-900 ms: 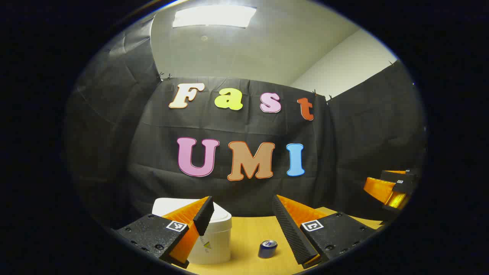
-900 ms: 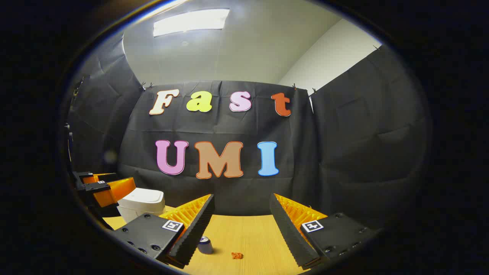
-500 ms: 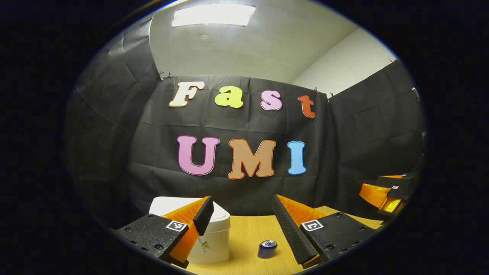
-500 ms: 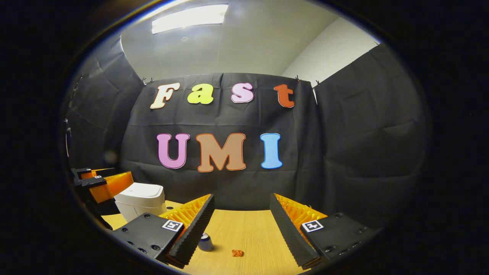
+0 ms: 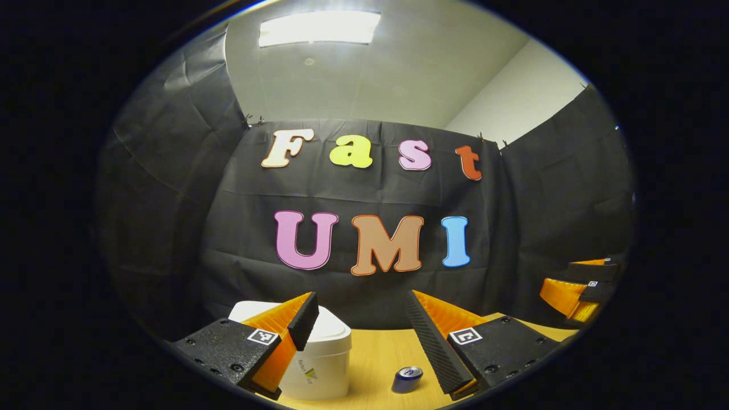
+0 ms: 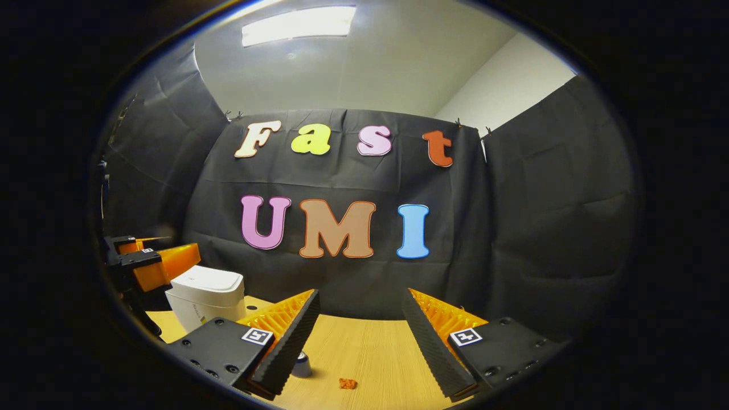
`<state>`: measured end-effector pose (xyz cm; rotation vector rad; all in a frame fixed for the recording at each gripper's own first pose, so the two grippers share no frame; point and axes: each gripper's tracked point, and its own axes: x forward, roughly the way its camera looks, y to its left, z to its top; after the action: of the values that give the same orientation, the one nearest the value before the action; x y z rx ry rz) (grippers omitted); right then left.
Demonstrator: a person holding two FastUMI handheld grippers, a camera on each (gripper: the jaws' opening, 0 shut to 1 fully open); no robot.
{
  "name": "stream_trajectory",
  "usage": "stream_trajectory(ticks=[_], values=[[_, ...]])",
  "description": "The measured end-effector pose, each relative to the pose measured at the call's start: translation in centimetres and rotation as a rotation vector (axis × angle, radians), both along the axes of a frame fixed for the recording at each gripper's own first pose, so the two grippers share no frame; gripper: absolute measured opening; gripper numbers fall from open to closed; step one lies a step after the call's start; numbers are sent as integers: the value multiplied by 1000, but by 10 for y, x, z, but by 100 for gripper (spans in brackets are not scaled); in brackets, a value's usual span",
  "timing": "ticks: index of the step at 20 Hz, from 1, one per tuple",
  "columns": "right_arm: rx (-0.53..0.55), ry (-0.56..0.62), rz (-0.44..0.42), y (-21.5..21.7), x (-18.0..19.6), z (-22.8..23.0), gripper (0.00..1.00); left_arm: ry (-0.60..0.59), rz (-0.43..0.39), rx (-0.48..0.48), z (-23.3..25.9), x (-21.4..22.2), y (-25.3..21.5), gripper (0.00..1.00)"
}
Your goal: Press the lid of the desktop garbage bin to open it, pick up the crumpled paper on the desktop and throw it into the bin, then pick up the pop can on the desktop and drop it into the bin, and finally close the garbage bin lid.
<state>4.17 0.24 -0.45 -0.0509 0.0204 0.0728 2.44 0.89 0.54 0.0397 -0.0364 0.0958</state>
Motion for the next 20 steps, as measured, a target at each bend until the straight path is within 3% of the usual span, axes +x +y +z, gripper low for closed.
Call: stream_trajectory(ticks=[7, 8, 11, 13, 17, 18, 20], values=[[-9, 7, 17, -2, 12, -1, 100, 13, 13, 3, -7, 9, -2, 92], [-11, 5, 21, 0, 13, -1, 96, 11, 14, 5, -6, 10, -2, 92], [-23, 0, 32, 2, 16, 0, 100, 5, 22, 15, -5, 13, 0, 93], [-25, -1, 35, 1, 17, -1, 96, 4, 25, 18, -3, 13, -1, 93], [-15, 5, 40, 1, 20, -3, 100, 16, 34, 29, -7, 14, 1, 93], [-13, 7, 42, 2, 21, -3, 96, 23, 36, 31, -8, 15, 2, 93], [-9, 12, 48, 2, 22, -5, 100, 27, 48, 34, -7, 15, 7, 93]])
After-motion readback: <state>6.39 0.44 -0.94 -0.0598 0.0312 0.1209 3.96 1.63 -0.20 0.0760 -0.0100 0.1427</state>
